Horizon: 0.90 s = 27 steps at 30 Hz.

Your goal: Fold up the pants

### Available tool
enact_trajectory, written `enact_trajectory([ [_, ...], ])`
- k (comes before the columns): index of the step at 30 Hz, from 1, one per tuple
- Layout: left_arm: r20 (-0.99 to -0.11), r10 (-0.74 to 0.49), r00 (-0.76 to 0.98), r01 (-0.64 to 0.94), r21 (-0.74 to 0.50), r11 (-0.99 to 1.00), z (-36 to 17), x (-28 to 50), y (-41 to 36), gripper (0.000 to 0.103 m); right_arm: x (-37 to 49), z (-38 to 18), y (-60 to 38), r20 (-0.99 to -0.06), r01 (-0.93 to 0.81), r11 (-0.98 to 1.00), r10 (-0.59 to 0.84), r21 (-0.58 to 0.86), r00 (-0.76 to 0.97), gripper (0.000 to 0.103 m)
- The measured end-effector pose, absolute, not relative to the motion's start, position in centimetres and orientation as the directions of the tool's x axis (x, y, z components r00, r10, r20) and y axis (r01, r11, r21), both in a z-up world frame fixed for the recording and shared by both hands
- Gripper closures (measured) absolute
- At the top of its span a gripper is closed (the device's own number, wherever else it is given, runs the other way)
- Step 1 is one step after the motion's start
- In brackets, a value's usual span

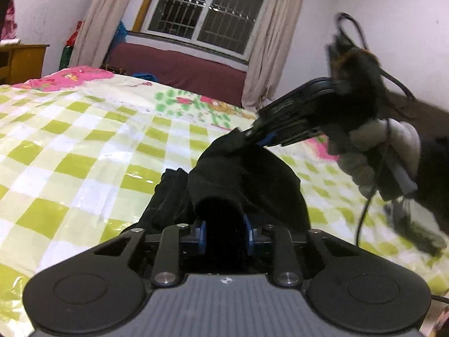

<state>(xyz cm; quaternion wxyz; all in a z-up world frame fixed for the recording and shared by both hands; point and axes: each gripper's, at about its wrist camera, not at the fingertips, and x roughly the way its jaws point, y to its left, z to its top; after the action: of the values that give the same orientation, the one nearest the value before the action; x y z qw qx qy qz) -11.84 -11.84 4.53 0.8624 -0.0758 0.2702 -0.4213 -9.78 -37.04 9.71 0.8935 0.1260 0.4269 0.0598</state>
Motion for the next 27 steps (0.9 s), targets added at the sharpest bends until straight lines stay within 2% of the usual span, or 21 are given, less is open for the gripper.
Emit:
enact_trajectory([
  [6, -0.348, -0.765, 0.542, 0.650, -0.403, 0.644, 5.4, -12.1, -8.9, 0.064, -9.9, 12.9, -36.1, -0.648, -0.033, 0.929, 0.283, 0.369, 0.707, 0.089],
  [9, -0.382, -0.739, 0.555, 0.598, -0.434, 0.673, 4.3, -11.0, -8.2, 0.064, -8.7, 12.5, -34.7, -0.626, -0.066, 0.925, 0.305, 0.375, 0.718, 0.090],
  [13, -0.438, -0.698, 0.566, 0.515, -0.474, 0.715, 2.3, -9.0, -7.5, 0.061, -5.3, 8.6, -33.1, -0.635, -0.052, 0.922, 0.305, 0.384, 0.710, 0.090],
  [15, -0.472, -0.677, 0.565, 0.488, -0.471, 0.735, 1.3, -8.2, -7.6, 0.060, -3.0, 5.4, -32.5, -0.681, 0.007, 0.952, 0.214, 0.306, 0.701, 0.087],
  [16, -0.483, -0.671, 0.562, 0.476, -0.475, 0.740, 0.9, -7.9, -7.5, 0.059, -1.8, 3.5, -32.6, -0.708, 0.049, 0.948, 0.199, 0.314, 0.678, 0.084],
  [18, -0.479, -0.677, 0.559, 0.463, -0.497, 0.734, 0.6, -7.6, -7.2, 0.056, -0.4, 1.1, -32.6, -0.722, 0.074, 0.954, 0.166, 0.289, 0.671, 0.067],
  [19, -0.474, -0.686, 0.551, 0.460, -0.513, 0.725, 0.5, -7.4, -6.9, 0.056, -0.1, 0.8, -32.7, -0.727, 0.096, 0.958, 0.139, 0.272, 0.673, 0.053],
  [20, -0.471, -0.694, 0.545, 0.460, -0.524, 0.717, 0.5, -7.5, -6.5, 0.056, 0.1, 0.8, -32.9, -0.730, 0.118, 0.955, 0.125, 0.272, 0.672, 0.050],
  [23, -0.473, -0.693, 0.544, 0.479, -0.503, 0.720, 0.9, -8.3, -6.2, 0.052, -1.1, 2.7, -33.8, -0.700, 0.139, 0.939, 0.131, 0.315, 0.702, 0.050],
  [24, -0.476, -0.682, 0.555, 0.484, -0.482, 0.730, 1.2, -8.6, -6.1, 0.048, -2.1, 4.0, -33.8, -0.676, 0.130, 0.948, 0.106, 0.289, 0.730, 0.050],
  [25, -0.484, -0.653, 0.582, 0.479, -0.445, 0.757, 1.6, -9.0, -5.9, 0.039, -3.0, 4.9, -33.7, -0.653, 0.122, 0.957, 0.082, 0.261, 0.753, 0.050],
  [27, -0.490, -0.600, 0.633, 0.460, -0.386, 0.800, 2.3, -9.8, -5.0, 0.034, -5.3, 7.0, -33.4, -0.595, 0.117, 0.978, 0.010, 0.174, 0.803, 0.049],
])
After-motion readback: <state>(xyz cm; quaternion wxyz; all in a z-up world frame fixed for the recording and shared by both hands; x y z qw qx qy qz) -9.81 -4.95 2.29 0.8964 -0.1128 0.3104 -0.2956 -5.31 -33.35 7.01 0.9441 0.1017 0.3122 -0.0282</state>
